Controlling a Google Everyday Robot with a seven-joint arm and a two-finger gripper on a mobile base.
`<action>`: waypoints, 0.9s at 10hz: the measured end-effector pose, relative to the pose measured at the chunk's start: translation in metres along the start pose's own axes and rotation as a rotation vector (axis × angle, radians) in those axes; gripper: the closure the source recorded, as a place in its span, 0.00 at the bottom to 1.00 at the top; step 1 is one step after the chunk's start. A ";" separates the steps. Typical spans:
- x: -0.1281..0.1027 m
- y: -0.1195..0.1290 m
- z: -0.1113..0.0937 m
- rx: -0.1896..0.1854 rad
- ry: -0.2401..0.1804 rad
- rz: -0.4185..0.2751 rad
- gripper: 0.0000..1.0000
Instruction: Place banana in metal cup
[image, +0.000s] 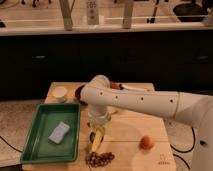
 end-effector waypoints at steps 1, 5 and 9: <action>0.000 -0.002 0.000 -0.001 -0.001 -0.007 0.27; 0.001 -0.007 0.000 0.001 -0.005 -0.029 0.20; 0.002 -0.007 0.003 0.006 -0.012 -0.034 0.20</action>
